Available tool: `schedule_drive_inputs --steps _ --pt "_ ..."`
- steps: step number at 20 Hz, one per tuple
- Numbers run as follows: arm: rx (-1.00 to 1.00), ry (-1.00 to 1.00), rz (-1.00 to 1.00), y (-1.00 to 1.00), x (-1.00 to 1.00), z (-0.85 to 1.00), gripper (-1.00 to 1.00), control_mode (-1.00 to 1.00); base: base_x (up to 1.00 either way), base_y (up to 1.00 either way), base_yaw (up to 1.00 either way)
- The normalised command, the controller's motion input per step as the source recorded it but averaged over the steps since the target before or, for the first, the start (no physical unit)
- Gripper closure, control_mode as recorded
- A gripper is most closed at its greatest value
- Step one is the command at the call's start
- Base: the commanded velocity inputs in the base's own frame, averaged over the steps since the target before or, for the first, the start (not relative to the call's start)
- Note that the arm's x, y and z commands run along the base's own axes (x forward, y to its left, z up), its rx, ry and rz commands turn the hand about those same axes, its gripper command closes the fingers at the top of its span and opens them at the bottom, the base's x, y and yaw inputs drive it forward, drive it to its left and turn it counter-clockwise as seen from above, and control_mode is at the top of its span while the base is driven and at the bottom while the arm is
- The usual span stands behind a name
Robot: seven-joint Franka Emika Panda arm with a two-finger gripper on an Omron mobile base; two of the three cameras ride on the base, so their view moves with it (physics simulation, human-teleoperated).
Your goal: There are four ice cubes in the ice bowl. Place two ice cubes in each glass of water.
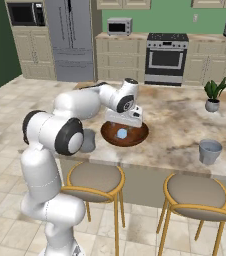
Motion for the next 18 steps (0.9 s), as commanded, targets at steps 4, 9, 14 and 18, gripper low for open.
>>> schedule_drive_inputs --steps 4,9,14,18 --pt "0.04 0.0 -0.31 0.15 0.05 -0.36 -1.0 -1.0 0.0 0.0 0.0" --pt "0.03 0.0 -0.18 0.26 0.31 -0.19 -1.0 -1.0 0.0 0.0 0.0" --pt "0.01 0.0 -0.12 0.18 0.43 -0.09 -1.0 -1.0 0.0 0.0 0.0" --pt "0.0 0.01 -0.09 0.02 0.5 -0.13 -1.0 -1.0 0.0 0.0 0.0"
